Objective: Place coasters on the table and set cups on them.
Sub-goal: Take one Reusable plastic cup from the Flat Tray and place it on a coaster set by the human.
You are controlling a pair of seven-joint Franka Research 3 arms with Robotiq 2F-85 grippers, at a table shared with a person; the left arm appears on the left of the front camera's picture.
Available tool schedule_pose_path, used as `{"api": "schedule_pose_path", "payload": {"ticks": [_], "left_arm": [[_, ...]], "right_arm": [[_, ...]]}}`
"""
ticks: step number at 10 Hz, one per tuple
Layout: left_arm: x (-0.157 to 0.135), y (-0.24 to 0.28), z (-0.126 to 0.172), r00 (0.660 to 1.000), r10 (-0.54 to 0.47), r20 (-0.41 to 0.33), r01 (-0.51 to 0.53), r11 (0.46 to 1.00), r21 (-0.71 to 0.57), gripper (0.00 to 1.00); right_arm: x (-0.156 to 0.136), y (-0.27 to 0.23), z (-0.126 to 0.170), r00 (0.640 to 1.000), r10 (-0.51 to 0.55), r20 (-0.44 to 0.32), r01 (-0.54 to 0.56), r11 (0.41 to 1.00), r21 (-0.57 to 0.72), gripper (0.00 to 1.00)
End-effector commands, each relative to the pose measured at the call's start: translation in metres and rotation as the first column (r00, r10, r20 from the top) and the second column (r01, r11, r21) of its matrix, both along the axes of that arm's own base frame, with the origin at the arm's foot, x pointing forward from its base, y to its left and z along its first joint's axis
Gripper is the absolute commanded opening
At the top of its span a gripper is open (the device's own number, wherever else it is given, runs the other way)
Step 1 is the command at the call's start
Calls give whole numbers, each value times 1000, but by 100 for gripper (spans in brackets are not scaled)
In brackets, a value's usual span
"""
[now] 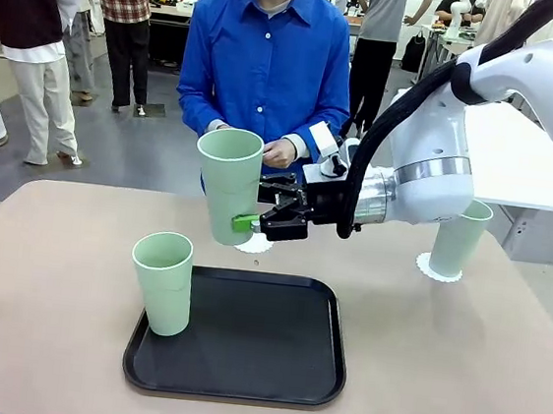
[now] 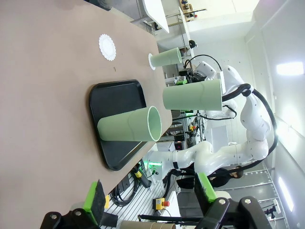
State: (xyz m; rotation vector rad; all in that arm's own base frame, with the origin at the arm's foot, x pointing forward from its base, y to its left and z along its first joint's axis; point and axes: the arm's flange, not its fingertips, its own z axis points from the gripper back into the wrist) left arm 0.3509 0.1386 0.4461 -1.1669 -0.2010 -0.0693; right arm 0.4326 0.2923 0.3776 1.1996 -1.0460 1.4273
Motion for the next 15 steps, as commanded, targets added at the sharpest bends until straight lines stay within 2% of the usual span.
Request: {"api": "schedule_pose_path", "payload": {"ticks": [1,2,3,5,7,9,11,13,14,15], "left_arm": [[-2,0,1,1000,-2,10,2,1000,-11,100],[-2,0,1,1000,-2,10,2,1000,-11,100],[-2,0,1,1000,-2,10,2,1000,-11,100],[-2,0,1,1000,-2,10,2,1000,-11,100],[-2,0,1,1000,-2,10,2,1000,-11,100],[-2,0,1,1000,-2,10,2,1000,-11,100],[-2,0,1,1000,-2,10,2,1000,-11,100],[-2,0,1,1000,-2,10,2,1000,-11,100],[-2,0,1,1000,-2,10,2,1000,-11,100],[-2,0,1,1000,-2,10,2,1000,-11,100]], "right_arm": [[1,-1,0,1000,-3,-2,3,1000,0,79],[15,-2,3,1000,-11,-15,11,1000,21,79],[42,-11,9,995,-85,-43,88,995,48,79],[81,-18,12,993,-93,-69,98,993,73,79],[121,-26,-1,983,-127,-130,136,989,65,79],[152,-19,-24,978,-110,-175,122,991,57,79],[171,-18,-42,974,-113,-195,121,992,34,79],[179,-19,-49,975,-124,-185,134,990,41,79],[163,-23,-53,974,-136,-182,147,988,49,79],[163,-23,-53,974,-136,-182,147,988,49,79]]}}
